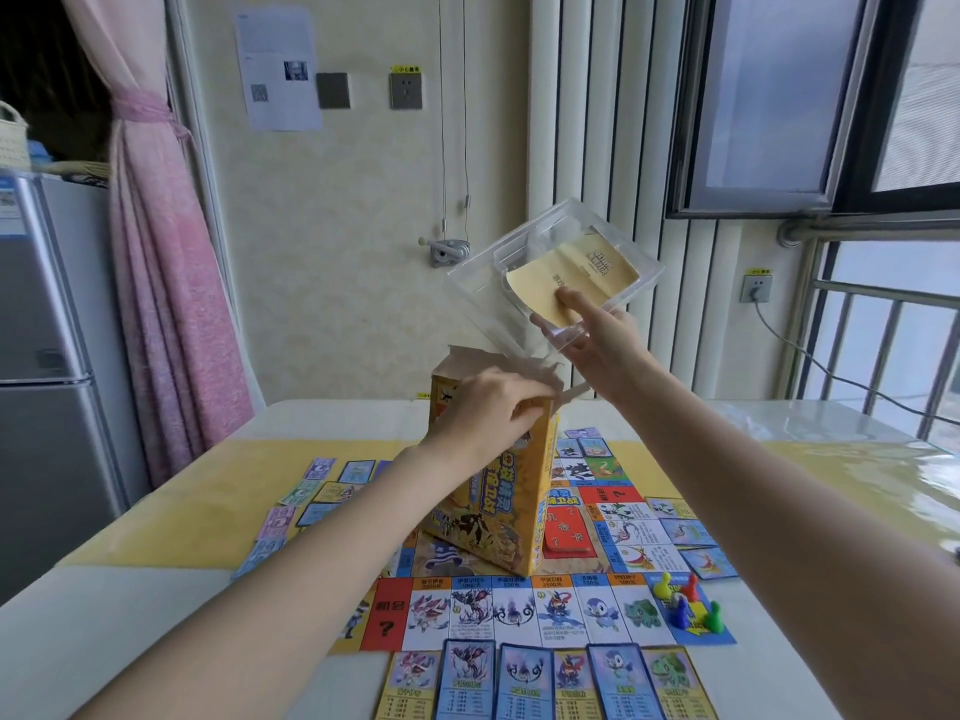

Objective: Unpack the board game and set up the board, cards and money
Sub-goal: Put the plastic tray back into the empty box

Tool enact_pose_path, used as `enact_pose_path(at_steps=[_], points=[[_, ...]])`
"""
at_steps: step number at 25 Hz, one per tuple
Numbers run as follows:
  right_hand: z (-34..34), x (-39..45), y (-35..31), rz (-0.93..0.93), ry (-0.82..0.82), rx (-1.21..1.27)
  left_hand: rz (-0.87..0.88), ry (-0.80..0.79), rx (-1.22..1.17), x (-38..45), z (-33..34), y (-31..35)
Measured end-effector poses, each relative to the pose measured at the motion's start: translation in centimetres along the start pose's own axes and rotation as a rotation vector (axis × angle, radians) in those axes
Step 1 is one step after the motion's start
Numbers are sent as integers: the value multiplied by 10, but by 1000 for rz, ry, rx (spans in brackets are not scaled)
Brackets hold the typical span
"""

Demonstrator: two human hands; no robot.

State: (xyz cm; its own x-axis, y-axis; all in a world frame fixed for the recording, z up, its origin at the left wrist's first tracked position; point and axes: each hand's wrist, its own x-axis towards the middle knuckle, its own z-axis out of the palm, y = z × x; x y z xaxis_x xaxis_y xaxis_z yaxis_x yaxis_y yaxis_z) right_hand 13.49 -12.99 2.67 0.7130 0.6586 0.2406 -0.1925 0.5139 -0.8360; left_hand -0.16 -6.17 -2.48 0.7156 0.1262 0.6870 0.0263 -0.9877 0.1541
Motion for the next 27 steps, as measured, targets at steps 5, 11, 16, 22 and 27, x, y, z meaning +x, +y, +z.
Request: enact_pose_path(at_steps=[5,11,16,22,27], points=[[-3,-1,4,-40,21,-35,-107,36,-92,-3,-20,-6],[0,-11,1,-107,-79,-226,-305,87,-20,5,-31,-34],[-4,-9,3,-132,-100,-275,-453,-3,172,4,-23,-46],[3,-4,-8,-171,-226,-521,-823,6,-582,-1,-5,-55],[16,5,-20,-125,-339,-750,-840,58,-896,-8,-7,-63]])
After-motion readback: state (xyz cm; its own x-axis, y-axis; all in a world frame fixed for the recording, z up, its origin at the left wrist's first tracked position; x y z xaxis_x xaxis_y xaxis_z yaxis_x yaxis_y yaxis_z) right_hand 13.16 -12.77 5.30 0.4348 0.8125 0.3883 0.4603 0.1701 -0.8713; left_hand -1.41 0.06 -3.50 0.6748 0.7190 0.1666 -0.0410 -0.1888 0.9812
